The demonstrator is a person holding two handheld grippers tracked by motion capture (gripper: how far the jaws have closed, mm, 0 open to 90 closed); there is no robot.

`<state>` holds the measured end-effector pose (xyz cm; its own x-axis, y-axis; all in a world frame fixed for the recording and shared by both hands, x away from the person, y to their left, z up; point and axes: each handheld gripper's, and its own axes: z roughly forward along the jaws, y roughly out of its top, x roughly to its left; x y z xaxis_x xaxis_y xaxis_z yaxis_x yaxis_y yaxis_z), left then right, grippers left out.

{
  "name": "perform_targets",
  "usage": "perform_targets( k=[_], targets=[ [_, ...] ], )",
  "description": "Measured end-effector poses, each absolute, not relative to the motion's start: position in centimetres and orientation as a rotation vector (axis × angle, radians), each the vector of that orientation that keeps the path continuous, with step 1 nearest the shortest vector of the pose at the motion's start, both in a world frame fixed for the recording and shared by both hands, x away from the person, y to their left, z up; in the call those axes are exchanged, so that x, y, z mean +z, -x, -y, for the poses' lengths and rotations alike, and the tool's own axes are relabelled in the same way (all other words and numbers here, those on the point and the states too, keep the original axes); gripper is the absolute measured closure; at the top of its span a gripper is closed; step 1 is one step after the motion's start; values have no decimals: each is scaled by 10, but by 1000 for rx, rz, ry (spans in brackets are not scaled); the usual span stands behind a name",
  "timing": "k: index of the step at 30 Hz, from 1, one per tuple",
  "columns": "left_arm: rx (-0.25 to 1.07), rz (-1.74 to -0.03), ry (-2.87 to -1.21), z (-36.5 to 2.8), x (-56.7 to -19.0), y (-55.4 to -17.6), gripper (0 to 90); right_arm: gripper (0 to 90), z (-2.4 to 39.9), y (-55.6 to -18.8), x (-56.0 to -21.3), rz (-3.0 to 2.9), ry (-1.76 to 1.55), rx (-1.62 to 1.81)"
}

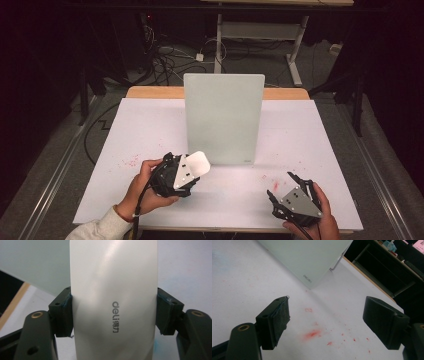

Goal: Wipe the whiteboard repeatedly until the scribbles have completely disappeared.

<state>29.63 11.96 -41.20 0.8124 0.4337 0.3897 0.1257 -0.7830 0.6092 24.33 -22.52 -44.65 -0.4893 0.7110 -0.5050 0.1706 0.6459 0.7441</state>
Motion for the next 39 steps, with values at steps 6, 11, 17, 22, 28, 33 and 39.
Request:
perform_targets(
  k=[6, 11, 17, 22, 28, 33, 39],
  targets=[
    [634, -361, -2478, -112, -420, -297, 286, 218, 225, -244, -447, -2013, -686, 794],
    [592, -355, -2499, -110, -423, -299, 286, 218, 225, -244, -448, -2019, -686, 791],
    [470, -255, -2575, -93, -429, -314, 286, 218, 223, -245, -449, -2025, -690, 790],
    [405, -176, -2634, -74, -435, -326, 285, 218, 223, -245, -449, -2027, -690, 787],
    [296, -94, -2702, -60, -443, -335, 285, 218, 224, -246, -450, -2031, -693, 784],
    [251, -88, -2733, -53, -448, -342, 284, 218, 224, -246, -450, -2031, -699, 783],
    [239, -72, -2760, -44, -453, -346, 281, 218, 223, -246, -451, -2036, -696, 782]
  ],
)
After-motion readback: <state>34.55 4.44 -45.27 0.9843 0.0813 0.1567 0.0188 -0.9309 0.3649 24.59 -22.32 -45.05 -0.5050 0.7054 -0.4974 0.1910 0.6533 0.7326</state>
